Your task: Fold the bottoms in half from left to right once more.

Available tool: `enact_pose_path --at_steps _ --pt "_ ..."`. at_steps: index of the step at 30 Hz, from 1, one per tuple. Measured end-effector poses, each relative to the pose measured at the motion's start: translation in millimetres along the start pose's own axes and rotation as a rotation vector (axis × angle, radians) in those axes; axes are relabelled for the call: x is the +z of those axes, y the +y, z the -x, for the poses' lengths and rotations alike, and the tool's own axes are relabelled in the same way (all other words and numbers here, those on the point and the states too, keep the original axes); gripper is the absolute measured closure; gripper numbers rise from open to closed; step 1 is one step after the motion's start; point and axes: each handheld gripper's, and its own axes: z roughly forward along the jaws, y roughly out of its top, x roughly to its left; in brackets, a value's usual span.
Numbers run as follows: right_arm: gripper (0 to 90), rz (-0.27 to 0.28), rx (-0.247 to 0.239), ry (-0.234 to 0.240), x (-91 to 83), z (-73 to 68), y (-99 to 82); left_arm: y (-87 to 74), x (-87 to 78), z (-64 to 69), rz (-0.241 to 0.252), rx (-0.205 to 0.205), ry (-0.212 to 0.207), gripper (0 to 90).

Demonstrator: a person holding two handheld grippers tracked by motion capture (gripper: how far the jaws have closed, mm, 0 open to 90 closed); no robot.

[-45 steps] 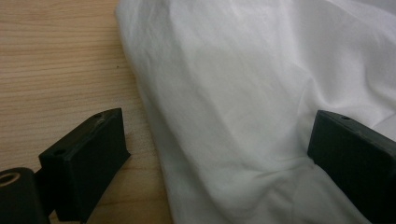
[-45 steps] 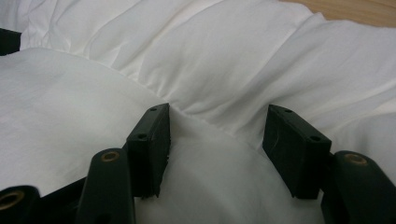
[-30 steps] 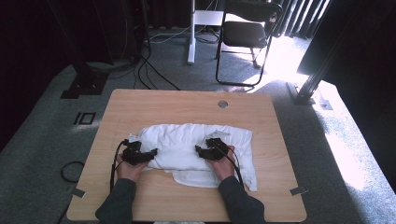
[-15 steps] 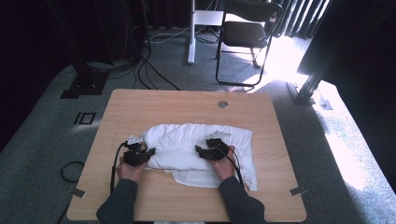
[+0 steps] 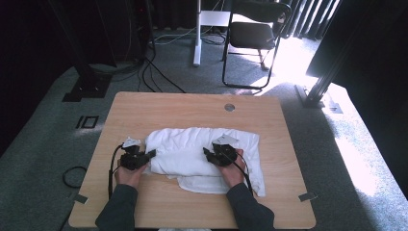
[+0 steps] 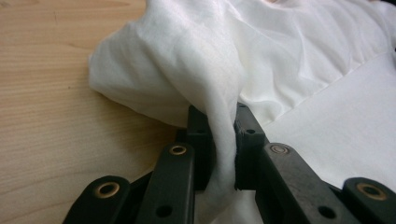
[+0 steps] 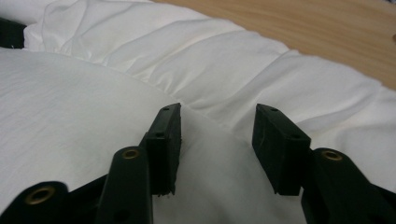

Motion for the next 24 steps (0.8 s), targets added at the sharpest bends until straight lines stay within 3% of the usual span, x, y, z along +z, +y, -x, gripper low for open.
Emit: enact_pose_path --at_steps 4,9,16,24 --pt "54.8 0.004 -0.020 -0.011 -3.6 -1.1 0.4 3.7 -3.6 0.7 0.004 0.011 0.000 81.5" --pt "54.6 0.008 -0.011 -0.009 -5.3 -1.2 -2.1 7.5 -7.2 0.9 0.024 0.012 -0.006 81.5" --pt "52.6 -0.027 0.010 -0.004 3.2 -0.6 -8.1 12.8 -12.8 3.0 0.049 0.018 -0.010 81.5" --pt "50.2 -0.018 -0.001 -0.005 -3.3 -2.2 -6.2 20.6 -23.8 0.5 0.078 0.018 -0.009 81.5"
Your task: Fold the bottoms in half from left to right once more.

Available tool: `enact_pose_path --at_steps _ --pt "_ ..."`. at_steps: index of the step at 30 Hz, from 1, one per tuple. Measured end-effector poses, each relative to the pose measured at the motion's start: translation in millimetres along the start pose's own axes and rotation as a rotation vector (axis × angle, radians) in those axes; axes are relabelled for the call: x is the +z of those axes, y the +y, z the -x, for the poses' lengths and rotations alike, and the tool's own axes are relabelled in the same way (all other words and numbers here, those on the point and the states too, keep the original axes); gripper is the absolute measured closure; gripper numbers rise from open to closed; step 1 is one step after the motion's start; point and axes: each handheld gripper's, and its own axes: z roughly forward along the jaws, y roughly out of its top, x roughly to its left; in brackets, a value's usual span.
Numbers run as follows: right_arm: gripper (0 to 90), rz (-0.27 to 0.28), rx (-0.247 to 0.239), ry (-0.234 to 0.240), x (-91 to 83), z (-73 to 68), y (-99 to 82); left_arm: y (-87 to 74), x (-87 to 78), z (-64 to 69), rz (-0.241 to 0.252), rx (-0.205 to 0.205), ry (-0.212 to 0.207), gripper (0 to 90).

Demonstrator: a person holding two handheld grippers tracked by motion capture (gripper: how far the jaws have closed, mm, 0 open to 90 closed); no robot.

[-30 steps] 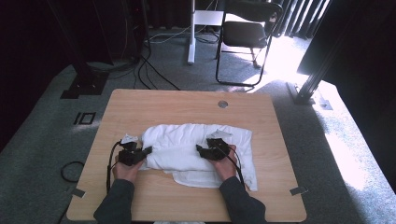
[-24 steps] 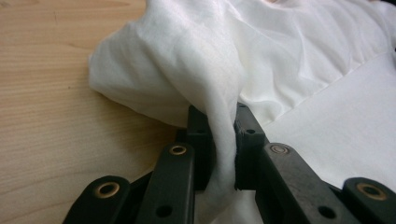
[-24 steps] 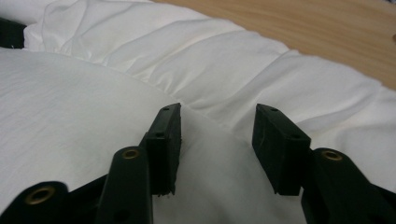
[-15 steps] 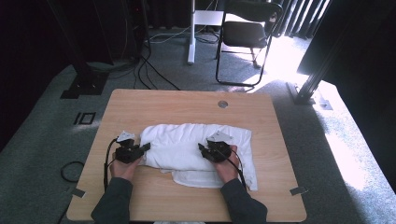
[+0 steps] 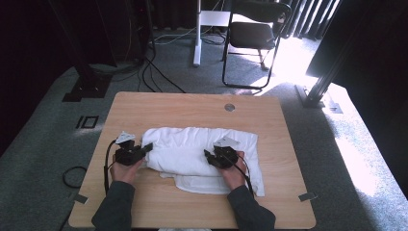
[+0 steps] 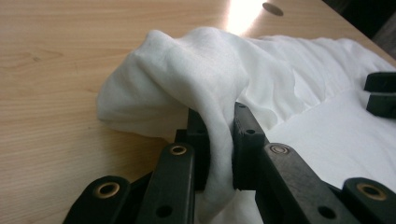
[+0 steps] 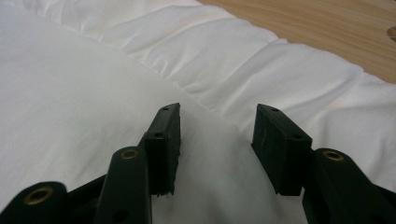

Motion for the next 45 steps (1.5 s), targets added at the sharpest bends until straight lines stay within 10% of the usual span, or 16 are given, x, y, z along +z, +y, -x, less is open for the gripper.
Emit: enact_pose_path --at_steps 29,45 --pt "50.4 -0.042 0.014 0.054 38.6 -27.6 -1.4 56.8 -25.6 45.7 0.138 0.106 -0.096 81.9" --pt "51.1 0.011 0.034 0.124 69.5 -61.9 13.3 67.6 -4.3 78.7 0.124 0.169 -0.163 81.9"
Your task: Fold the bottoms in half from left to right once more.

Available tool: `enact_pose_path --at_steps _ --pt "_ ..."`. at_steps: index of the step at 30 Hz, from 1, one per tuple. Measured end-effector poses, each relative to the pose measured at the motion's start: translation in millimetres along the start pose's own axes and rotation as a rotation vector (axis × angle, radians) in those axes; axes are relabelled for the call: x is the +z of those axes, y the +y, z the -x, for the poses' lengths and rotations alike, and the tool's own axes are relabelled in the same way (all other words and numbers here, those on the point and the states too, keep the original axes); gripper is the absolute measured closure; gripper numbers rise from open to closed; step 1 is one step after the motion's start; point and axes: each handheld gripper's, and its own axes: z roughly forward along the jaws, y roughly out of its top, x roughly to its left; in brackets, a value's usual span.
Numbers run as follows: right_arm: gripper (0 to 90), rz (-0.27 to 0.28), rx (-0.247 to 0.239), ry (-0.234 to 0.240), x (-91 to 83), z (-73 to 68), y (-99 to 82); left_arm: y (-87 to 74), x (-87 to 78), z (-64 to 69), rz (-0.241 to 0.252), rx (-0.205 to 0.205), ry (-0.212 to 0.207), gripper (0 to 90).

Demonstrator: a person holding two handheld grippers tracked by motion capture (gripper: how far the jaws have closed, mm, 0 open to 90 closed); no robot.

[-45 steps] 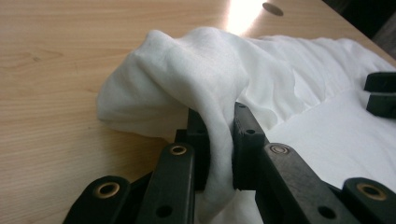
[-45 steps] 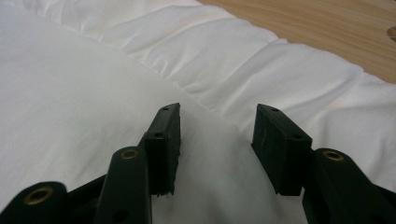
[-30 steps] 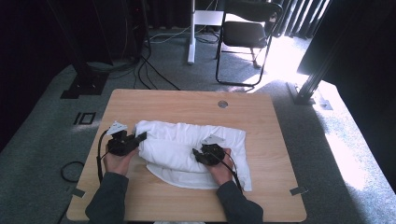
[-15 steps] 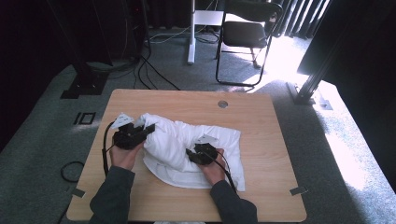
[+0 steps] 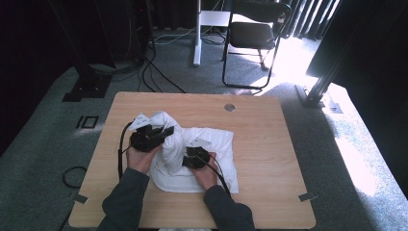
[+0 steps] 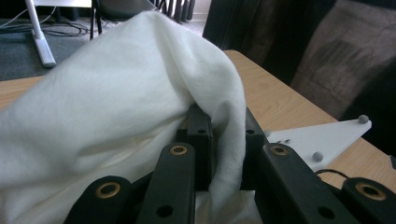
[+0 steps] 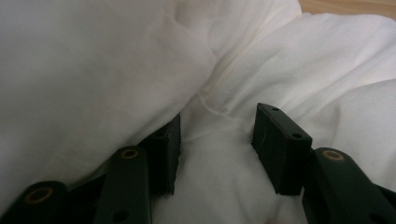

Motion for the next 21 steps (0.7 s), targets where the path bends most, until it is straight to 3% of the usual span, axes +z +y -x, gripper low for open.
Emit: enact_pose_path --at_steps 1,4,10,13,16,21 --pt "50.6 -0.009 0.002 0.026 4.0 -5.7 5.1 -1.2 1.9 -0.2 -0.006 0.007 0.007 81.9" --pt "45.9 -0.006 -0.010 0.000 -1.8 -10.5 8.4 -5.5 6.2 -1.0 -0.016 0.014 0.015 81.8" --pt "38.4 -0.013 -0.052 0.027 -24.4 -7.2 11.7 -9.1 5.3 -3.9 -0.013 0.005 0.023 81.8" --pt "37.7 0.006 -0.079 -0.014 -47.9 6.4 10.0 -7.9 1.9 -6.1 -0.011 0.003 0.031 81.8" --pt "37.9 0.001 -0.078 -0.086 -69.5 29.6 2.2 -6.6 -0.9 -6.5 -0.006 0.004 0.035 81.8" --pt "38.1 -0.051 0.009 -0.125 -82.9 70.4 -21.8 -3.9 -1.1 -3.7 -0.002 0.010 0.033 81.8"
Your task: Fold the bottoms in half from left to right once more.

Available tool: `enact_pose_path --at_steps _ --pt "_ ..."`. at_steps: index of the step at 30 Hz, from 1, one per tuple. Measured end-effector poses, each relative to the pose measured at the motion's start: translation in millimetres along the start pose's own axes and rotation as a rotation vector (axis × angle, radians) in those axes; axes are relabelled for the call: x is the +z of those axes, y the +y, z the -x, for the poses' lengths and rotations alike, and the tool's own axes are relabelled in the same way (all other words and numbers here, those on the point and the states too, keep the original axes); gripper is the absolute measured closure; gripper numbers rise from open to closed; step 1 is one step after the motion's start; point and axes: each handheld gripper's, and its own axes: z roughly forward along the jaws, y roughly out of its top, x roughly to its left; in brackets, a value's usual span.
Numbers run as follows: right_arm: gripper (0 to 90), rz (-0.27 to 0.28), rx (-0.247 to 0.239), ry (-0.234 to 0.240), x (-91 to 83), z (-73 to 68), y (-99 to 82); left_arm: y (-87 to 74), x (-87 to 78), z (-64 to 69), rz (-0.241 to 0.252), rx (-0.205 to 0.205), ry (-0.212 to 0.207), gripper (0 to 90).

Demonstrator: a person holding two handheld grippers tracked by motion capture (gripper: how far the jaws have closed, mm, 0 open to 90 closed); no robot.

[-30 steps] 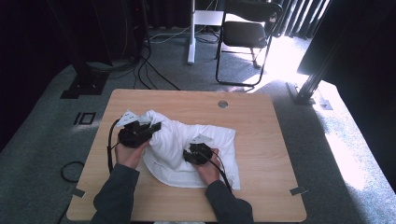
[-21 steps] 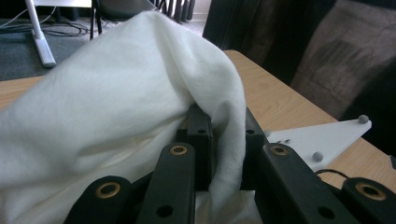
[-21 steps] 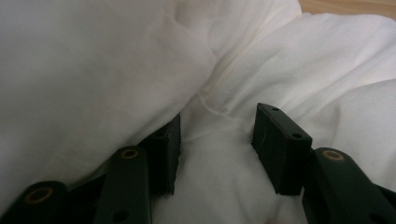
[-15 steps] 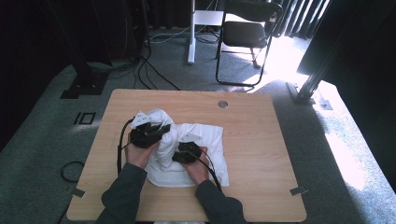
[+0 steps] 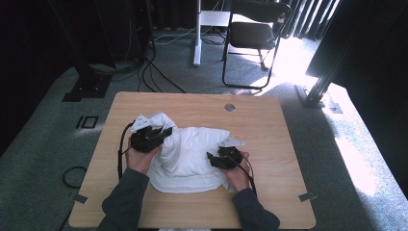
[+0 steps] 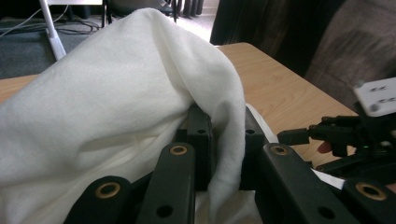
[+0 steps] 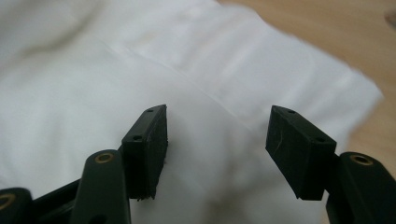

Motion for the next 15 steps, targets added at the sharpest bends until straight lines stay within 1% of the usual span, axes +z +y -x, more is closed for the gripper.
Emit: enact_pose_path --at_steps 2,3,6,8,11,13,15 --pt "38.0 -0.027 0.029 0.018 4.6 6.6 -8.5 1.9 1.1 2.2 0.001 0.002 -0.006 81.8" --pt "37.9 -0.040 0.034 0.021 7.7 7.0 -11.4 2.9 1.9 3.6 0.001 0.006 -0.011 81.8" --pt "38.1 -0.056 0.031 0.031 16.4 3.2 -14.8 6.0 5.2 10.1 -0.002 0.021 -0.021 81.8" --pt "38.0 -0.047 0.039 0.042 19.9 2.6 -14.5 8.4 7.4 14.5 -0.003 0.028 -0.039 81.8" --pt "38.2 -0.054 0.034 0.042 22.1 0.2 -12.5 12.6 11.6 22.2 0.002 0.035 -0.065 81.8" --pt "38.3 -0.046 0.029 0.042 24.2 -2.3 -11.9 16.0 15.2 27.6 0.004 0.042 -0.079 81.9" --pt "38.4 -0.036 0.032 0.043 27.0 -6.5 -11.2 19.0 19.7 32.9 0.006 0.042 -0.101 81.9"
